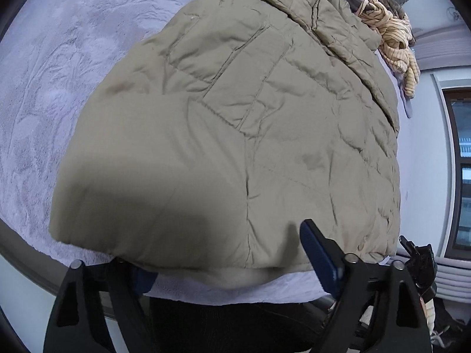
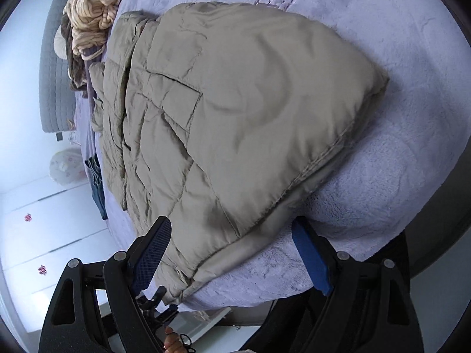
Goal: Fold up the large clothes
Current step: 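Grasp the hem with both tools and fold it up toward the collar, then open both tools and release the folded hem onto the jacket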
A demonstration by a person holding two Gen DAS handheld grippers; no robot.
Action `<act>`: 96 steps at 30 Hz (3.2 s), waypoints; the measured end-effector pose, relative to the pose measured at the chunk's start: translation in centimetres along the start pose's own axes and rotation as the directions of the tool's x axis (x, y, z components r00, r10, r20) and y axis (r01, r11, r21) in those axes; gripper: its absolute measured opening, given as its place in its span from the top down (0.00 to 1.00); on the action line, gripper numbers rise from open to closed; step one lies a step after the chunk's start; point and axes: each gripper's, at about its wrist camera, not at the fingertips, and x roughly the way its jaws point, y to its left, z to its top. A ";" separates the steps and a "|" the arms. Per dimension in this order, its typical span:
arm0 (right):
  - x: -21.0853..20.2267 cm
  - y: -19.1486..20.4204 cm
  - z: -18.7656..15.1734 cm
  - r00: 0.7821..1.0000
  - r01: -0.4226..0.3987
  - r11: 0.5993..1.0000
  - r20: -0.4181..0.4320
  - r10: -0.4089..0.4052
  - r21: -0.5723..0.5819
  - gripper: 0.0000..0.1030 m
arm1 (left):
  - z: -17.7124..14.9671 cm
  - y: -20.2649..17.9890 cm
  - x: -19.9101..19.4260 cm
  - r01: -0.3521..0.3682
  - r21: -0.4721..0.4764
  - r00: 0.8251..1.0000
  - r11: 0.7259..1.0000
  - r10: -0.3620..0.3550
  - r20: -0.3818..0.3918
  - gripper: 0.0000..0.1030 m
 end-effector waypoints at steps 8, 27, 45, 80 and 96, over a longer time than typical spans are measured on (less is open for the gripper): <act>0.1 -0.1 1.7 0.997 -0.076 0.997 -0.017 0.077 0.033 0.40 | 1.3 -1.4 -0.2 0.018 0.026 0.999 0.999 -0.019 0.035 0.81; -1.3 15.2 6.9 0.999 0.034 0.880 0.014 -0.031 -0.475 0.93 | 7.9 -9.1 -9.9 -0.037 0.106 0.943 0.994 -0.001 0.332 0.91; 6.6 37.1 20.3 0.985 0.137 0.730 0.168 -0.031 -0.670 0.93 | 31.7 -18.1 -6.9 -0.227 0.160 0.882 0.961 0.133 0.452 0.91; 16.3 37.6 21.8 0.981 0.188 0.551 0.178 -0.073 -0.813 0.00 | 37.0 -17.2 0.8 -0.285 0.223 0.868 0.932 0.153 0.472 0.07; 25.6 35.5 26.8 0.965 0.244 0.611 0.126 -0.230 -0.753 1.00 | 42.1 -17.2 10.9 -0.417 0.221 0.851 0.881 0.294 0.434 0.23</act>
